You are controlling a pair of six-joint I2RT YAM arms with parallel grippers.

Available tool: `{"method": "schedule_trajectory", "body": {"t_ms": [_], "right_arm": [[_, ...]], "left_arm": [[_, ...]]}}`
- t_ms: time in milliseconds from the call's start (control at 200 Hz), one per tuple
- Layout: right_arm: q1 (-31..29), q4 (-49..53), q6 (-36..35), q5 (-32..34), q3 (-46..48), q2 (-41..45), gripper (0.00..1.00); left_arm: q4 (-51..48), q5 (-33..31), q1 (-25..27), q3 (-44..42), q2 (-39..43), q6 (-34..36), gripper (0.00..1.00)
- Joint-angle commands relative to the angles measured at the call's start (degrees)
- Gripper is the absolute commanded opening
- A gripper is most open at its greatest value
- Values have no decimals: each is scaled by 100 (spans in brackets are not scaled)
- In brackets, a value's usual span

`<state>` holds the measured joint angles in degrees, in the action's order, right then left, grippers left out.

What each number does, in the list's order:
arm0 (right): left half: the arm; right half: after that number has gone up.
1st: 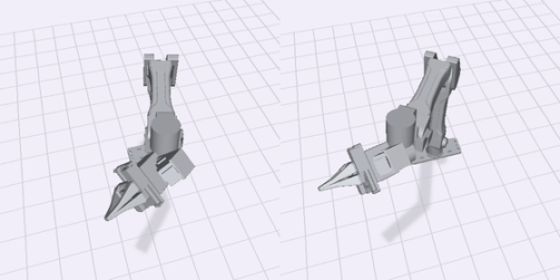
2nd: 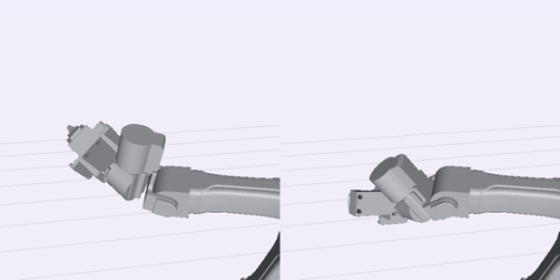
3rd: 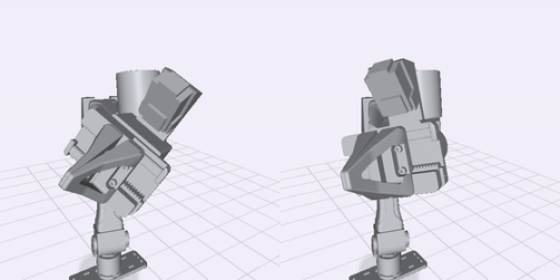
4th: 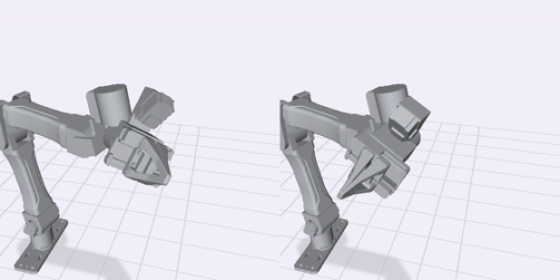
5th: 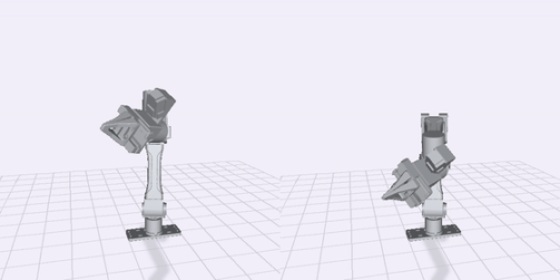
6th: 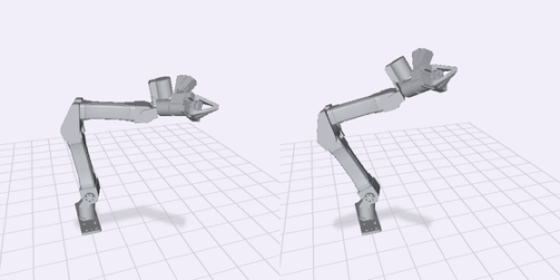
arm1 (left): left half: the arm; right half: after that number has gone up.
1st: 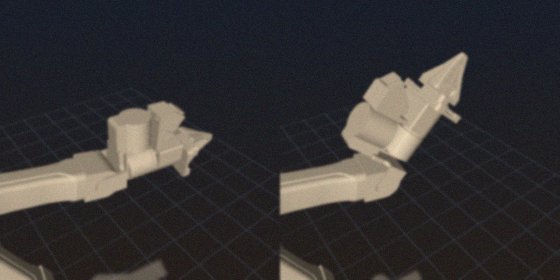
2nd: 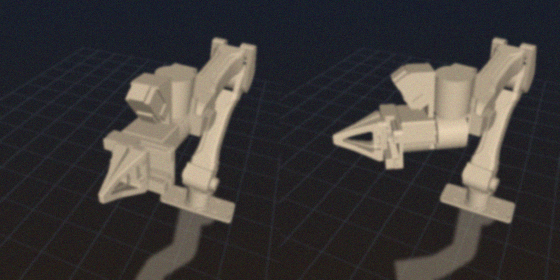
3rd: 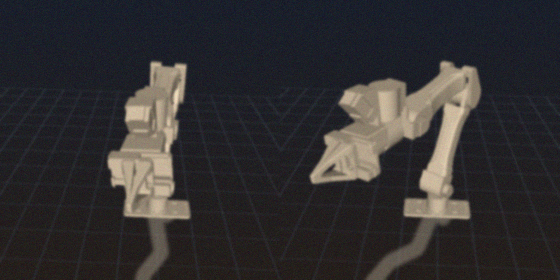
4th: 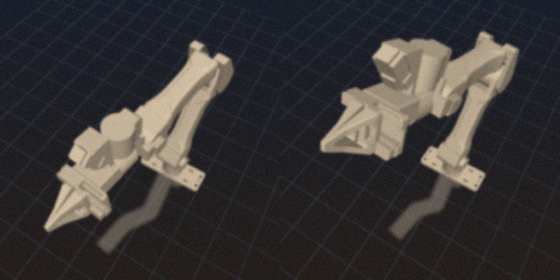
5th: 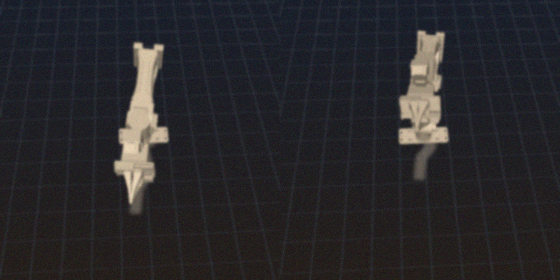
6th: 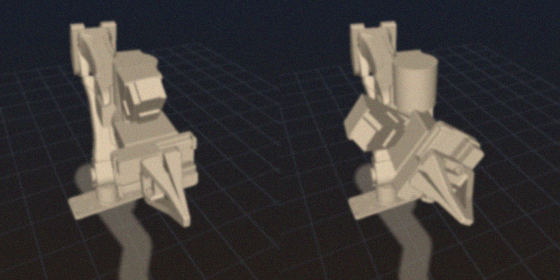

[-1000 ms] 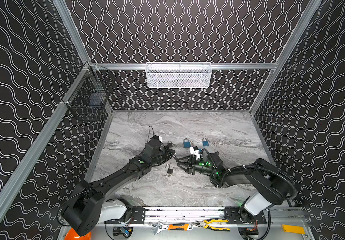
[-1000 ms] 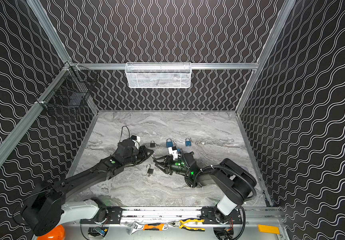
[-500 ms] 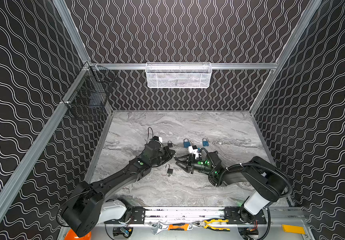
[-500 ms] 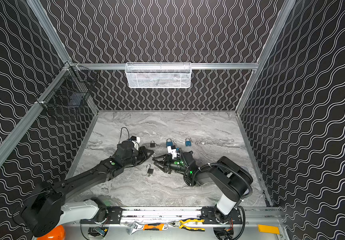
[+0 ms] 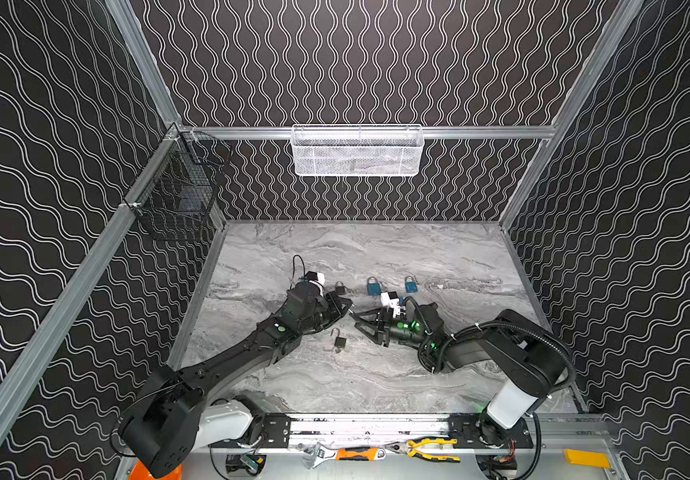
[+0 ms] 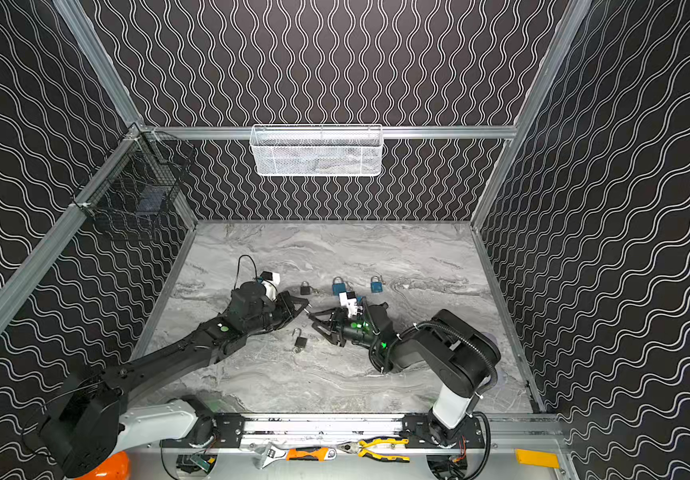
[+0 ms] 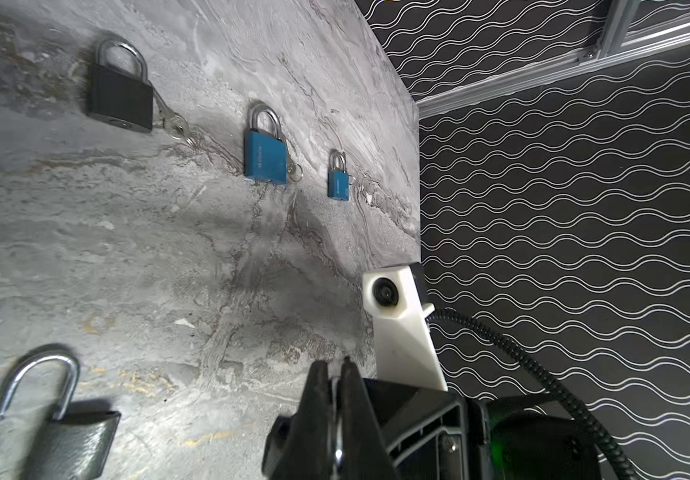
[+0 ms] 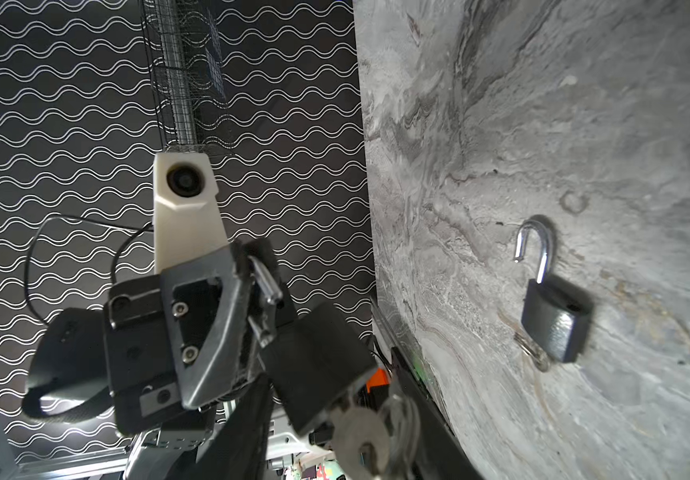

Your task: Lock with the key

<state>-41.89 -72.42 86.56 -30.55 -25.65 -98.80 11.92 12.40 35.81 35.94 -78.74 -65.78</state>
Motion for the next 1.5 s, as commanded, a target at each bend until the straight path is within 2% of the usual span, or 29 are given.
{"method": "schedule_trajectory", "body": {"t_ms": [0, 395, 621, 826, 1136, 1496], "right_arm": [[27, -347, 142, 76, -28, -59, 47], [235, -511, 233, 22, -68, -92, 49], [279, -444, 226, 21, 174, 33, 56], [239, -1001, 551, -10, 464, 28, 56], [157, -979, 590, -52, 311, 116, 57], [221, -1325, 678, -99, 21, -400, 55]], "left_arm": [[391, 188, 1, 14, -48, -53, 0], [541, 263, 0, -79, -89, -83, 0], [510, 169, -2, -45, -50, -54, 0], [594, 146, 3, 65, -160, -19, 0], [896, 255, -4, -8, -392, -112, 0], [828, 302, 5, -86, -242, -102, 0]]}}
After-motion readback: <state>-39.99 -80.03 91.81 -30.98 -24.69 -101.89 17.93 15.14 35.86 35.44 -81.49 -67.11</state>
